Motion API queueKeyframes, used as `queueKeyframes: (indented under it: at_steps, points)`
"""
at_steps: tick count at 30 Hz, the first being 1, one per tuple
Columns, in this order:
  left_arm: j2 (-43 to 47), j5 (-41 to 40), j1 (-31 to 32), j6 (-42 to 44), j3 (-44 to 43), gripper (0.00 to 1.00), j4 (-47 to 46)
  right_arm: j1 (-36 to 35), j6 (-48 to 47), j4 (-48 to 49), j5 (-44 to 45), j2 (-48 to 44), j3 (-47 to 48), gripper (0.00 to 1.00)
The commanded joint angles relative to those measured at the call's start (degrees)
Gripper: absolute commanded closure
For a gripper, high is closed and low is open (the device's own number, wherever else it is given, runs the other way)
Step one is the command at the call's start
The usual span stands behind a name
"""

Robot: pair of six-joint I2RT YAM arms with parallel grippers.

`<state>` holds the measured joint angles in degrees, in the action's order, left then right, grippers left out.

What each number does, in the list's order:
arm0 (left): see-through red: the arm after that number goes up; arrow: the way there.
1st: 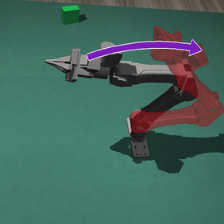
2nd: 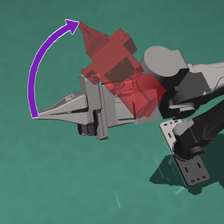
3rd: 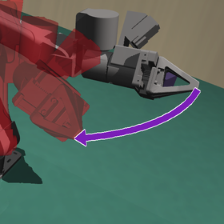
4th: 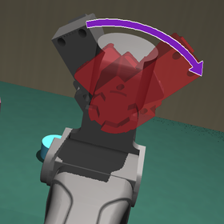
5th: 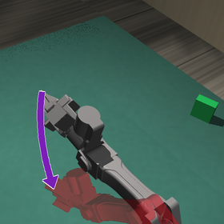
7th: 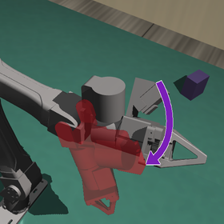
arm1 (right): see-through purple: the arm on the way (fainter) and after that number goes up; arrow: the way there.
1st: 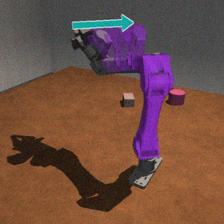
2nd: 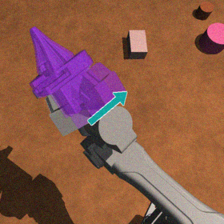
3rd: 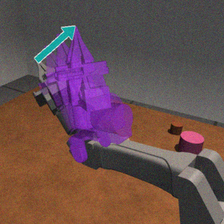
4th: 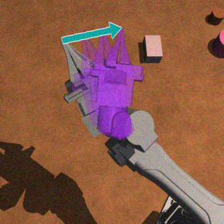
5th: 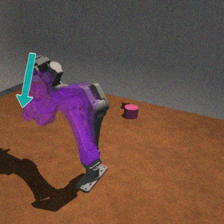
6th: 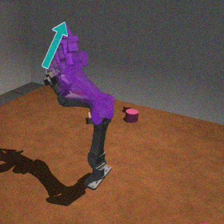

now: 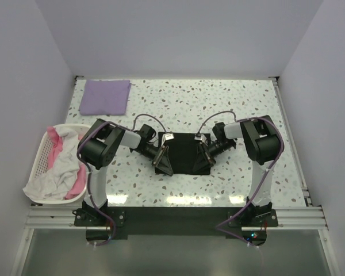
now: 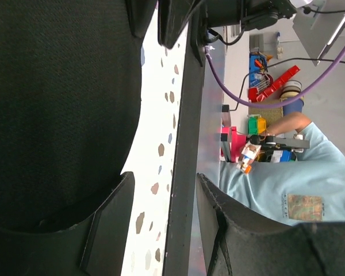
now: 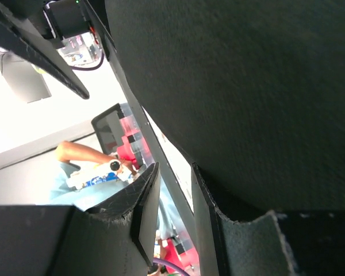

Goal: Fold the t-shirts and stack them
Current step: Fold the tshirt

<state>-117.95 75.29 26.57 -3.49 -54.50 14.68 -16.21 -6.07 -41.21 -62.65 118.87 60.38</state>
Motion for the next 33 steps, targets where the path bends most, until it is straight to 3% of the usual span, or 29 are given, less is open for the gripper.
queueKeyframes:
  at_steps: [1, 9, 14, 21, 28, 33]
  points:
    - [-2.8, -11.9, -2.3, 8.9, 3.3, 0.47, 4.6, 1.8, -3.4, -2.7, 3.9, 1.1, -0.9, 0.67]
    - [6.2, -8.8, -3.3, 22.4, -1.3, 0.44, 19.1, 1.7, -14.8, -20.1, 3.2, -8.6, 7.2, 0.66]
    - [12.6, -10.4, -3.3, 24.4, -9.5, 0.41, 25.5, 2.0, -12.4, -20.4, 5.2, -11.6, 16.2, 0.65]
    - [2.9, -11.9, -6.5, 14.3, -23.7, 0.42, 18.0, 3.6, -5.6, -13.2, 6.8, -2.5, 26.3, 0.65]
    - [-6.0, -12.4, -10.8, 7.3, -27.6, 0.43, 7.5, 7.2, -6.5, -12.1, 8.0, 8.2, 33.3, 0.64]
    - [-11.1, -13.0, -13.2, 5.3, -28.6, 0.43, 5.1, 9.0, -5.3, -8.9, 10.7, 14.0, 36.0, 0.66]
